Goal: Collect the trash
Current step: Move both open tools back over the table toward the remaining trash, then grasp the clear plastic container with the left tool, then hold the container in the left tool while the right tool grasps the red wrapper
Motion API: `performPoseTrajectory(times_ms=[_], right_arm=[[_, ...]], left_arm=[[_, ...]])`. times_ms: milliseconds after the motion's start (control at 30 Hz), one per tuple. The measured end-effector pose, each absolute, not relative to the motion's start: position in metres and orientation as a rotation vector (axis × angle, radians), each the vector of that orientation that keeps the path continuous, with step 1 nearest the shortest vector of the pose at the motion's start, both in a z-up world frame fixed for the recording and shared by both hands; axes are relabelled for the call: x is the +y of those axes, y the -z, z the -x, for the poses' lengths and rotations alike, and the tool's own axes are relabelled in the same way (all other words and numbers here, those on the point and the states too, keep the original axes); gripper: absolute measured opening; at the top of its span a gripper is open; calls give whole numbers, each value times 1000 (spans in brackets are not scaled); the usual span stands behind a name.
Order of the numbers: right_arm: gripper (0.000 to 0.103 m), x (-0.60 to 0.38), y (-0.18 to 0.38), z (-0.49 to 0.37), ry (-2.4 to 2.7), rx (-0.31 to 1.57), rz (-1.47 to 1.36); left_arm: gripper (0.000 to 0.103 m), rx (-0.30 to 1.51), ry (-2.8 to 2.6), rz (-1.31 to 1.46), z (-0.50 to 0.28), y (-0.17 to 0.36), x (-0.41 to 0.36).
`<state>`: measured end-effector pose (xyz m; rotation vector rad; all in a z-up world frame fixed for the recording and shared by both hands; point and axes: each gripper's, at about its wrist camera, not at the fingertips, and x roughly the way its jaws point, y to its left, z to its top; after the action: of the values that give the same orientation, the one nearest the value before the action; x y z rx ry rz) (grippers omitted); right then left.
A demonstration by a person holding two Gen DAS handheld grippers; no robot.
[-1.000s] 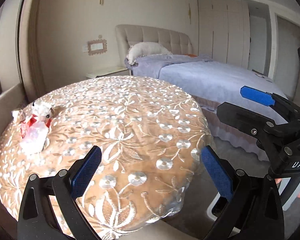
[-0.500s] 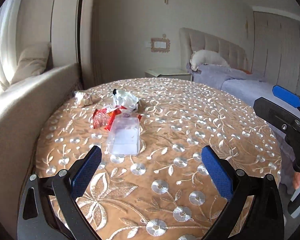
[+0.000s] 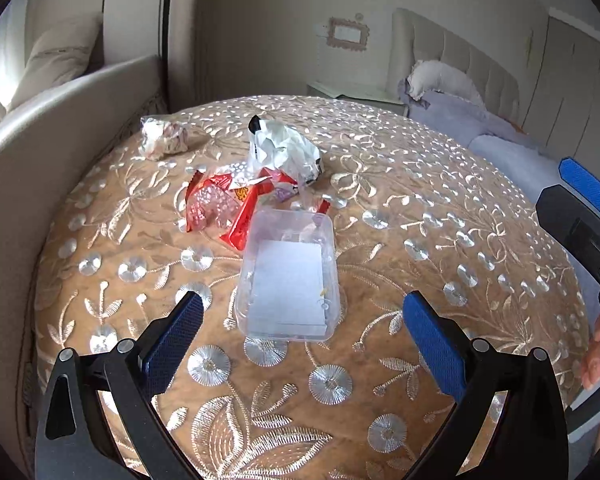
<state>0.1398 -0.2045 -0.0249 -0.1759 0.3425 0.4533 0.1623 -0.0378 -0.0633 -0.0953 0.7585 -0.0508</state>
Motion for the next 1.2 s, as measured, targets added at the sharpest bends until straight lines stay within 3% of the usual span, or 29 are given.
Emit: performPoseTrajectory(times_ms=[100, 200, 233, 267, 800, 1200], right_arm=[[99, -201, 28, -150, -467, 363, 173], [99, -197, 30, -158, -474, 371, 179], [99, -196, 31, -160, -477, 374, 182], [99, -194, 32, -162, -482, 377, 185], [99, -117, 36, -185, -648, 410, 310], [99, -39, 64, -226, -779, 590, 375]], left_arm=[[93, 784, 60, 82, -173, 66, -39], [71, 830, 85, 67, -184, 71, -40], [57, 841, 83, 63, -188, 72, -40], [56, 847, 92, 71, -190, 74, -39], [55, 639, -83, 122, -145, 29, 28], [55, 589, -152, 173, -139, 26, 68]])
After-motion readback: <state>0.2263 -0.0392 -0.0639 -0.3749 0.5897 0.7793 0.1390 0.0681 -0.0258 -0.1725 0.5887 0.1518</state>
